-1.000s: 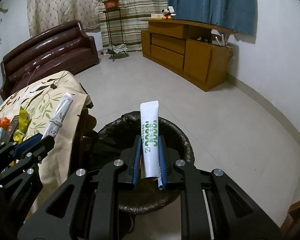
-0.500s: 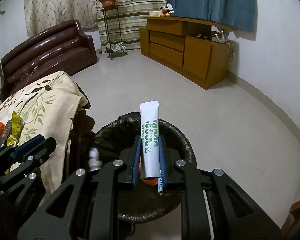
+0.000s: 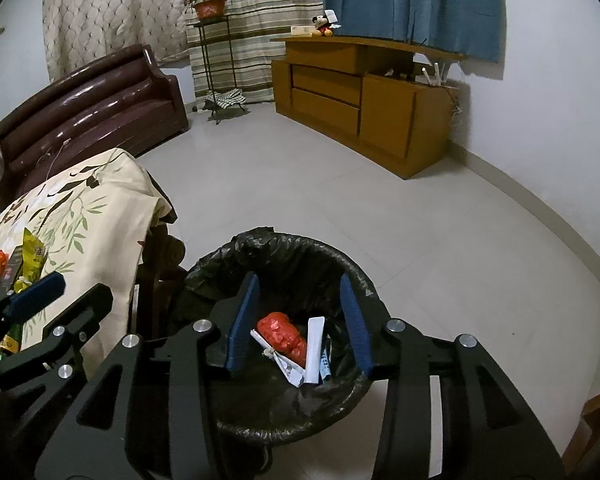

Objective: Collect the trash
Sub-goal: 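Carry both items over the bin and open both grippers to drop them, then return both grippers over the table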

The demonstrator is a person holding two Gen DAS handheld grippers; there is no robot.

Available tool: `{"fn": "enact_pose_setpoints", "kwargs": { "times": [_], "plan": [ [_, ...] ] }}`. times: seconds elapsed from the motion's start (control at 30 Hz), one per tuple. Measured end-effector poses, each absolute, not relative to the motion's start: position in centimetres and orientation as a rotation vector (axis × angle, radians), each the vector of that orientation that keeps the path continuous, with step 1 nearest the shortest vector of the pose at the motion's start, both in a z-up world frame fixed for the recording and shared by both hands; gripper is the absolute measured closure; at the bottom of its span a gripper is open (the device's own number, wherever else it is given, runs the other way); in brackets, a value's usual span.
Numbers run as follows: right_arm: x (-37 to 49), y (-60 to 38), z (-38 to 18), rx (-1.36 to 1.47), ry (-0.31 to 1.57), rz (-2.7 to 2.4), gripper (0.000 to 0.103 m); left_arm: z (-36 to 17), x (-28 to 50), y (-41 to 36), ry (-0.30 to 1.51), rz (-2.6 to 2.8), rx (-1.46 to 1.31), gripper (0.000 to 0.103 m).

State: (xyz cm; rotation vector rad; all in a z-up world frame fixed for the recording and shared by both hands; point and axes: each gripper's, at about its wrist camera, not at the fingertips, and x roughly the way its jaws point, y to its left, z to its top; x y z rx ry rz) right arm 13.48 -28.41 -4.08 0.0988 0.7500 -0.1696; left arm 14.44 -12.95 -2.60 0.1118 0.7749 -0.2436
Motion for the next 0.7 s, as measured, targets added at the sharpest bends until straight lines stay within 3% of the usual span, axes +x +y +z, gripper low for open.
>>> {"fn": "enact_pose_setpoints", "kwargs": {
  "times": [0.7],
  "plan": [
    [8.3,-20.6,-2.5,0.055,0.762,-0.04,0.048,0.4,7.9,-2.6,0.728,-0.108,0.045,0.038]
  ]
}}
